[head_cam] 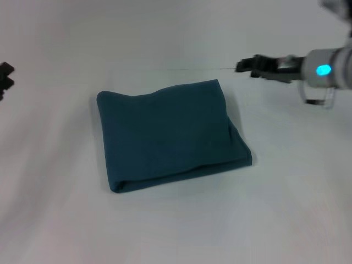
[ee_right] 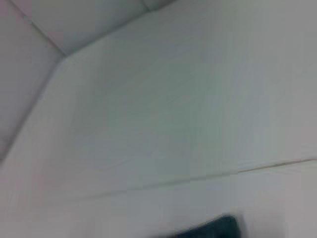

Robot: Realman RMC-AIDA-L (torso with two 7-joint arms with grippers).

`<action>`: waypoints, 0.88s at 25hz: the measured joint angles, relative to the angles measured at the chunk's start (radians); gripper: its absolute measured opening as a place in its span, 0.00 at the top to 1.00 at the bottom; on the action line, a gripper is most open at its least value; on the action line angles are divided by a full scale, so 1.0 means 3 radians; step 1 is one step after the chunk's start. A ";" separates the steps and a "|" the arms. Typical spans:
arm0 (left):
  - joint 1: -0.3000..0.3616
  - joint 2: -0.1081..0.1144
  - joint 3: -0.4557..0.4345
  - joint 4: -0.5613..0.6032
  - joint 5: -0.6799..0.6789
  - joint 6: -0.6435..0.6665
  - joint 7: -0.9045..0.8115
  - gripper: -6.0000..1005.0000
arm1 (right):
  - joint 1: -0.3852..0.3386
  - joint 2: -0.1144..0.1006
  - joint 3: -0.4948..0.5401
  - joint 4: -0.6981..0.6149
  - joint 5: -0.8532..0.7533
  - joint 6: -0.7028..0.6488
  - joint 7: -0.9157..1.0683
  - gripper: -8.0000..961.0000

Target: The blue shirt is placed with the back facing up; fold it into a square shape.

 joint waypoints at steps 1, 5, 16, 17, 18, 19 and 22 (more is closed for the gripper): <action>0.0001 0.0015 0.0032 0.0026 0.0084 0.0020 0.0004 0.63 | -0.0106 -0.0063 0.0077 -0.0154 0.0007 -0.0289 -0.0010 0.50; 0.0001 0.0109 0.0144 0.0258 0.0608 0.0444 0.0270 0.63 | -0.0351 -0.0313 0.0548 -0.0319 0.0098 -0.1609 -0.0465 0.50; -0.0093 0.0147 0.0524 0.0916 0.1526 0.1513 0.0720 0.53 | -0.0919 -0.0300 0.1131 -0.0322 0.0076 -0.2584 -0.1826 0.41; -0.0103 0.0138 0.0583 0.0941 0.1519 0.1561 0.0799 0.51 | -0.0923 -0.0285 0.1115 -0.0338 0.0025 -0.2654 -0.2015 0.40; -0.0110 0.0128 0.0631 0.0954 0.1517 0.1584 0.0888 0.49 | -0.0919 -0.0257 0.1103 -0.0346 -0.0020 -0.2706 -0.2139 0.39; -0.0118 0.0116 0.0687 0.0965 0.1517 0.1606 0.0987 0.48 | -0.0909 -0.0223 0.1084 -0.0352 -0.0072 -0.2745 -0.2235 0.35; -0.0139 0.0100 0.0825 0.0960 0.1530 0.1597 0.1154 0.40 | -0.0838 -0.0109 0.0957 -0.0355 -0.0241 -0.2825 -0.2346 0.24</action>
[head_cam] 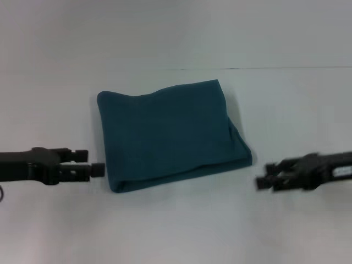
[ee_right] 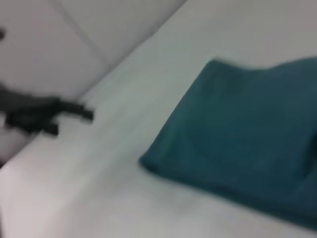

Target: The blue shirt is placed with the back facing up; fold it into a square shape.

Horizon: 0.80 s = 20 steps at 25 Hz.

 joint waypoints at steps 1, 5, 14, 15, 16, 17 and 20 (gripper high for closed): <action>-0.0007 -0.0001 0.0059 -0.0010 0.0002 0.0001 0.0019 0.36 | 0.0039 0.0050 -0.0078 -0.0001 -0.0058 -0.0033 -0.0009 0.20; -0.0026 -0.0011 0.0353 -0.0013 0.0020 0.0041 0.0030 0.20 | 0.0176 0.0225 -0.0359 -0.0011 -0.0257 -0.0089 -0.0019 0.24; -0.0049 -0.0058 0.0621 -0.0043 0.0129 0.0055 0.0044 0.07 | 0.0284 0.0328 -0.0383 0.0014 -0.0258 -0.0112 -0.0025 0.24; -0.0045 -0.0071 0.0651 -0.0052 0.0129 0.0040 0.0052 0.07 | 0.0275 0.0332 -0.0374 0.0017 -0.0218 -0.0111 -0.0026 0.24; -0.0042 -0.0083 0.0678 -0.0060 0.0130 0.0026 0.0060 0.07 | 0.0264 0.0334 -0.0370 0.0019 -0.0171 -0.0113 -0.0028 0.25; -0.0042 -0.0095 0.0707 -0.0077 0.0130 0.0005 0.0062 0.07 | 0.0257 0.0335 -0.0371 0.0020 -0.0139 -0.0119 -0.0031 0.25; -0.0085 -0.0129 0.0747 -0.0158 0.0130 -0.0033 0.0060 0.07 | 0.0248 0.0337 -0.0391 0.0022 -0.0079 -0.0204 -0.0072 0.25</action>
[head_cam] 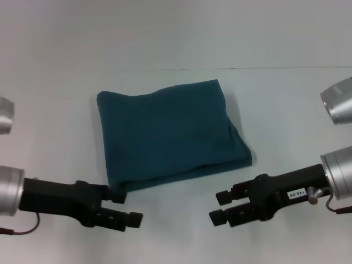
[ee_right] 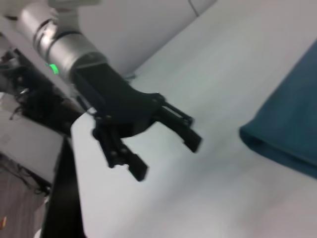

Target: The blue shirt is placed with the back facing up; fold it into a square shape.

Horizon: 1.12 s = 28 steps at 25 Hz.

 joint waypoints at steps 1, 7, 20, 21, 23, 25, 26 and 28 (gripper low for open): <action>-0.0023 -0.0010 0.0003 -0.0032 0.0000 -0.0005 -0.0005 0.07 | 0.0002 0.0000 -0.0004 0.0000 0.0001 -0.0025 -0.0012 0.25; -0.0091 -0.0041 0.0022 -0.0065 0.0003 0.0049 -0.0014 0.07 | -0.0023 -0.0027 -0.0004 0.0001 -0.0005 -0.0103 -0.0032 0.25; -0.0133 -0.0037 0.0147 -0.0014 -0.0024 0.0201 -0.0012 0.08 | -0.0063 -0.0091 0.0013 -0.0033 -0.0011 -0.0143 -0.0118 0.25; -0.0134 -0.0048 0.0143 -0.0009 -0.0026 0.0214 -0.0016 0.08 | -0.0062 -0.0091 0.0015 -0.0033 -0.0007 -0.0138 -0.0122 0.25; -0.0137 -0.0070 0.0141 -0.0008 -0.0027 0.0222 -0.0019 0.07 | -0.0062 -0.0090 0.0024 -0.0034 0.0002 -0.0121 -0.0127 0.25; -0.0140 -0.0085 0.0141 -0.0009 -0.0028 0.0200 -0.0021 0.07 | -0.0059 -0.0088 0.0036 -0.0034 0.0006 -0.0100 -0.0132 0.25; -0.0143 -0.0092 0.0138 -0.0008 -0.0028 0.0176 -0.0021 0.07 | -0.0056 -0.0085 0.0039 -0.0034 0.0007 -0.0089 -0.0133 0.25; -0.0148 -0.0098 0.0127 -0.0009 -0.0029 0.0136 -0.0022 0.07 | -0.0047 -0.0080 0.0040 -0.0035 0.0008 -0.0069 -0.0143 0.25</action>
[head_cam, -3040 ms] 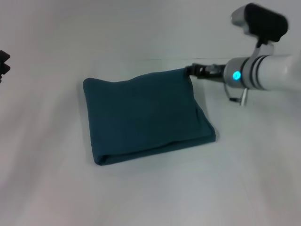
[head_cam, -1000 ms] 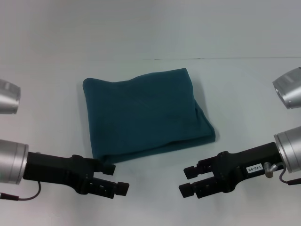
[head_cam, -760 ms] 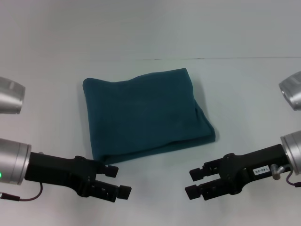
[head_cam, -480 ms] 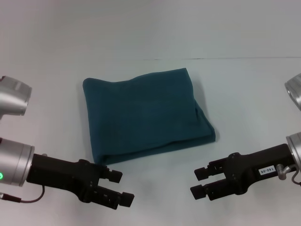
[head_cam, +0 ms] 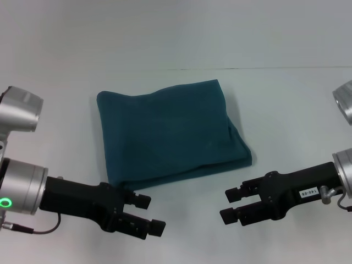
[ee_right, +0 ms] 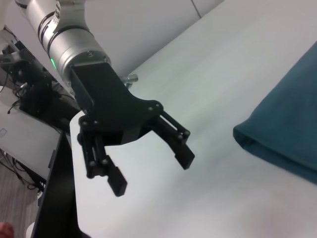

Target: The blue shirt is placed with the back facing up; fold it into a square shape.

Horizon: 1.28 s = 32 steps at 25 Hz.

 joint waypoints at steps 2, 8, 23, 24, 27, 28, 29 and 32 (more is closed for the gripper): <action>-0.0008 -0.0004 -0.0020 0.0000 -0.0001 -0.0040 -0.0012 0.07 | 0.0006 0.0013 0.0001 0.0000 0.0001 0.0004 -0.0022 0.25; -0.0020 -0.0007 -0.0036 -0.0001 -0.0002 -0.0150 -0.0067 0.08 | 0.0024 0.0037 0.0022 0.0000 0.0002 0.0043 -0.0040 0.25; -0.0037 -0.0011 -0.0008 -0.0001 -0.0002 -0.0161 -0.0044 0.07 | 0.0034 0.0047 0.0034 0.0003 0.0002 0.0051 -0.0044 0.25; -0.0041 -0.0012 -0.0006 -0.0001 -0.0002 -0.0161 -0.0041 0.07 | 0.0034 0.0047 0.0033 0.0005 0.0002 0.0053 -0.0045 0.25; -0.0051 -0.0016 0.0000 -0.0004 -0.0002 -0.0137 0.0006 0.07 | 0.0033 0.0046 0.0033 0.0009 0.0002 0.0072 -0.0046 0.25; -0.0053 -0.0020 0.0000 -0.0004 -0.0002 -0.0126 0.0045 0.07 | 0.0032 0.0046 0.0032 0.0010 0.0002 0.0077 -0.0046 0.25; -0.0054 -0.0024 -0.0003 -0.0003 -0.0002 -0.0122 0.0076 0.07 | 0.0032 0.0046 0.0033 0.0011 0.0002 0.0078 -0.0046 0.25; -0.0039 -0.0053 -0.0018 -0.0002 -0.0002 -0.0122 0.0281 0.07 | 0.0032 0.0046 0.0032 0.0011 0.0002 0.0080 -0.0055 0.25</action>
